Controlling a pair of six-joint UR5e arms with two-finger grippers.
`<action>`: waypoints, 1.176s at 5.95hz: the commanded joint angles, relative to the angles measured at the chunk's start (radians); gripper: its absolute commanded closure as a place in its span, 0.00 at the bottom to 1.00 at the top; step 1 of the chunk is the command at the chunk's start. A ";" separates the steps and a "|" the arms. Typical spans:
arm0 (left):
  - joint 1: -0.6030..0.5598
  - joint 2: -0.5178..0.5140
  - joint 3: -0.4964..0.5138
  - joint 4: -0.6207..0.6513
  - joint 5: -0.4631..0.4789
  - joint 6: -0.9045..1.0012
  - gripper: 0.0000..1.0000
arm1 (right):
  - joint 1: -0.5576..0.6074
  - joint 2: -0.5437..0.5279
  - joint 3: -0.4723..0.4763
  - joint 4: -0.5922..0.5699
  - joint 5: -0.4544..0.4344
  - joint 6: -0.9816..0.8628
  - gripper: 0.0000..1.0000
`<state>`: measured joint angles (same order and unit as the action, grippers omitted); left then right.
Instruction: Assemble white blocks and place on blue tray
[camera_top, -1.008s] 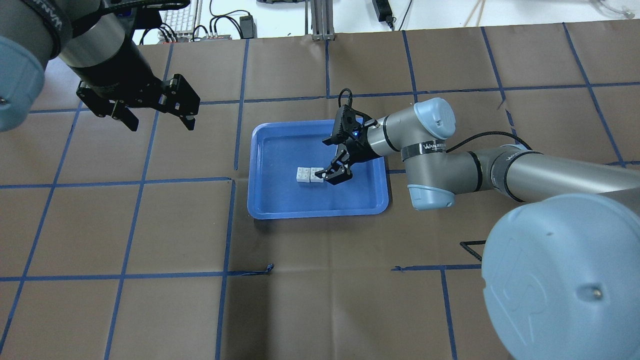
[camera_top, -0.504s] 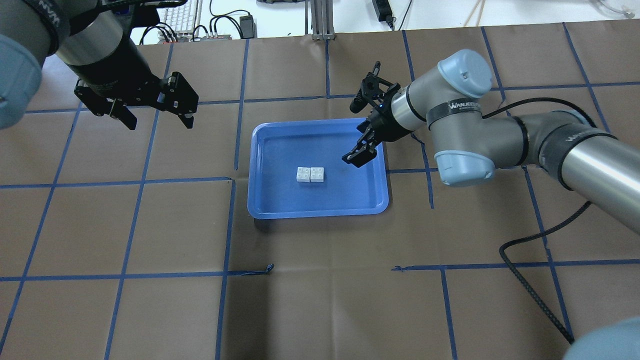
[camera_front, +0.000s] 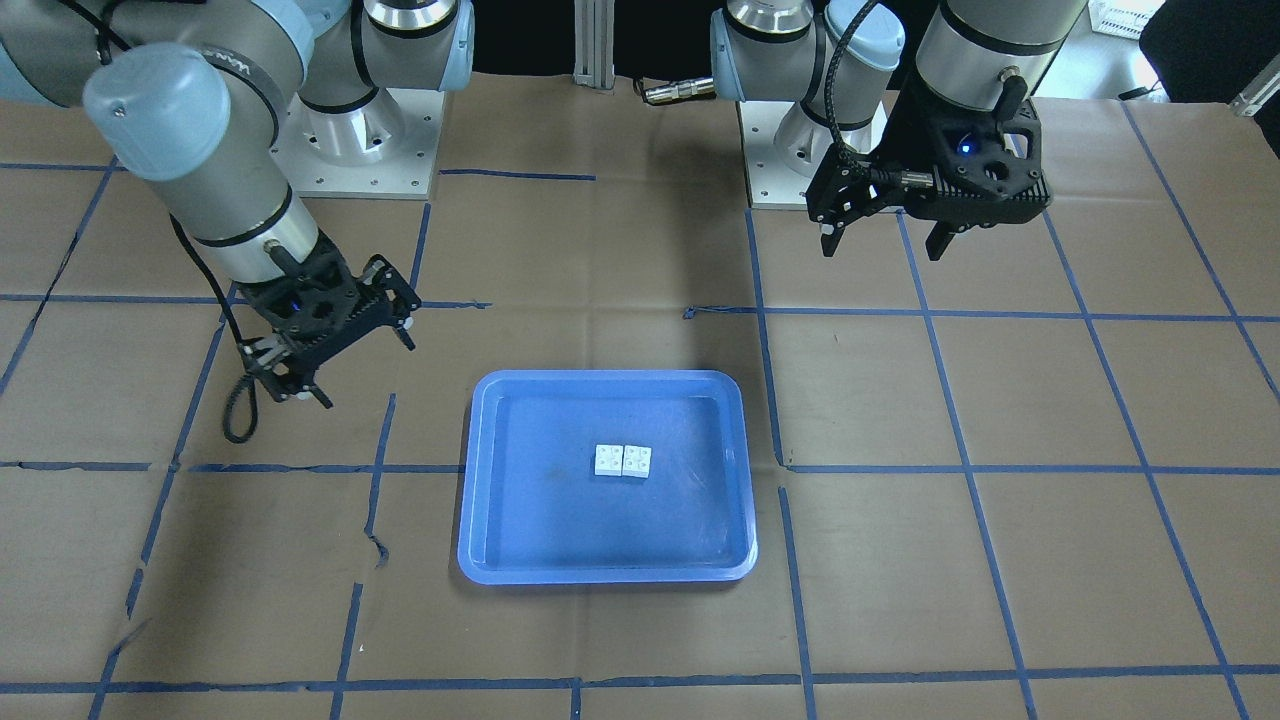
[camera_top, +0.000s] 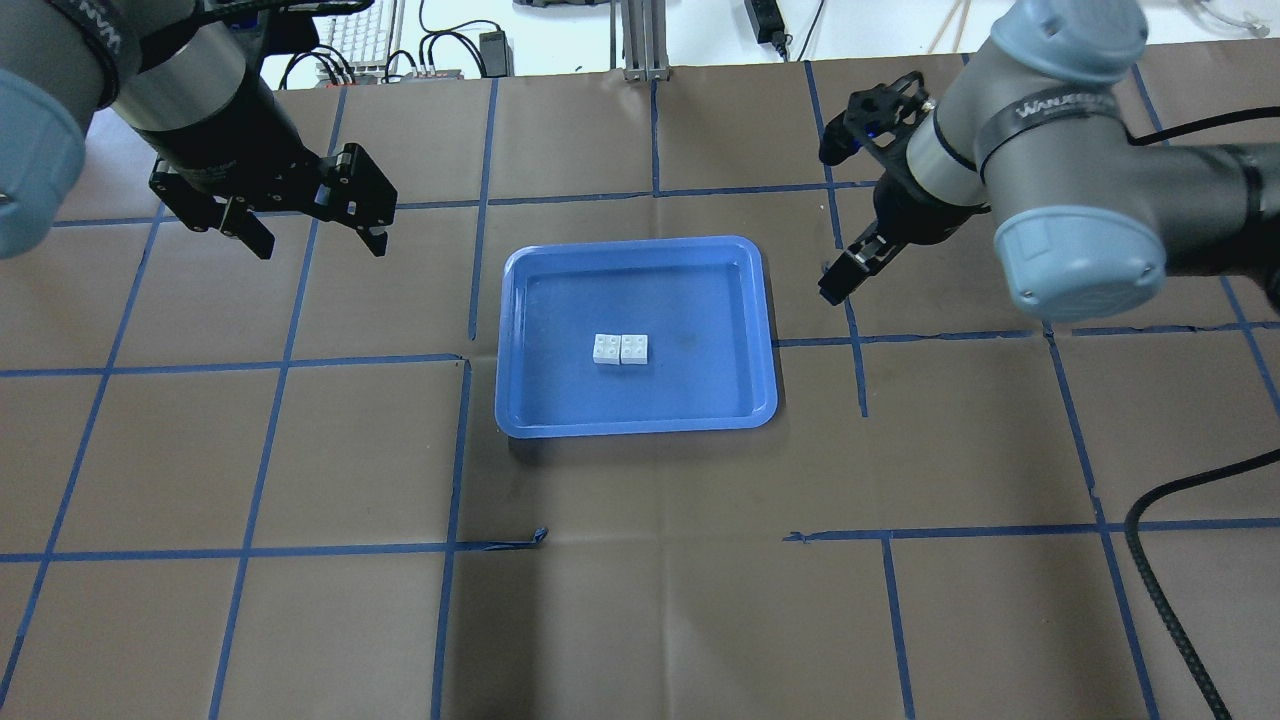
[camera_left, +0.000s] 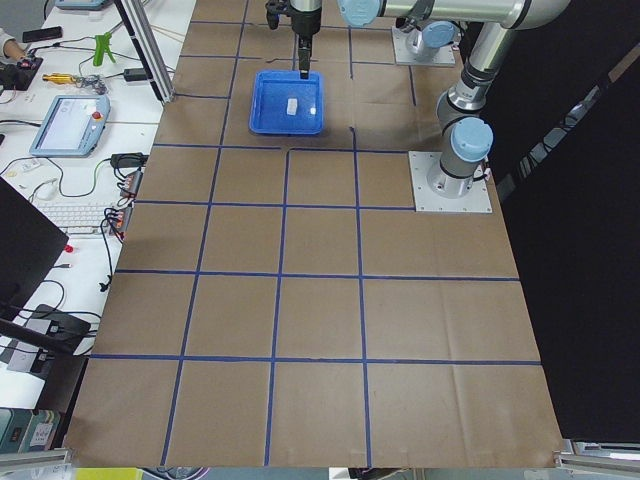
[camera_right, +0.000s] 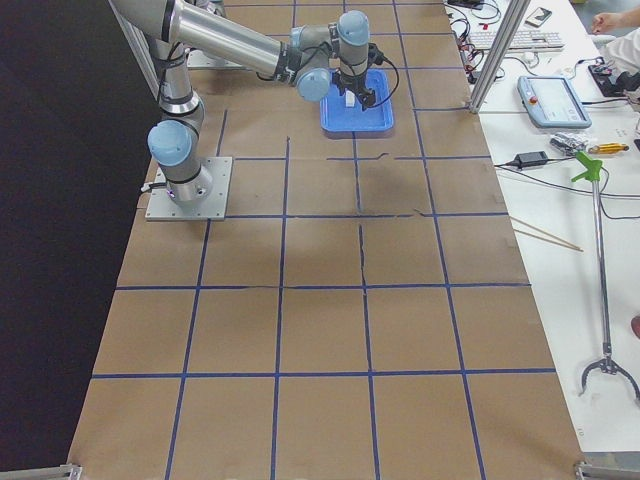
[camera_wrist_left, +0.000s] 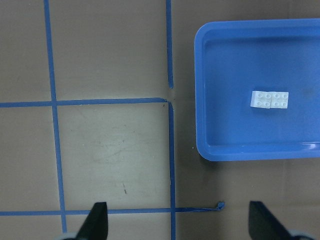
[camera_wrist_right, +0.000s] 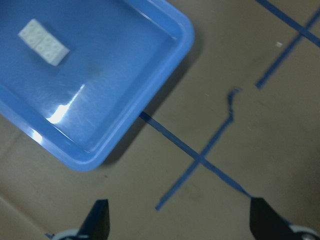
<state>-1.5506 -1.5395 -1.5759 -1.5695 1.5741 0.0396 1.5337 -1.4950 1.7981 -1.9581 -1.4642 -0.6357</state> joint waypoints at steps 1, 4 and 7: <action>0.000 0.001 0.000 0.000 0.004 0.000 0.00 | -0.032 -0.040 -0.154 0.248 -0.166 0.369 0.00; 0.003 0.002 0.002 -0.003 0.003 0.000 0.00 | 0.052 -0.045 -0.332 0.499 -0.150 0.650 0.00; 0.003 0.002 0.002 -0.003 0.003 0.000 0.00 | 0.042 -0.030 -0.338 0.490 -0.147 0.636 0.00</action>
<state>-1.5478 -1.5371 -1.5739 -1.5723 1.5769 0.0399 1.5784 -1.5268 1.4616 -1.4677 -1.6113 0.0014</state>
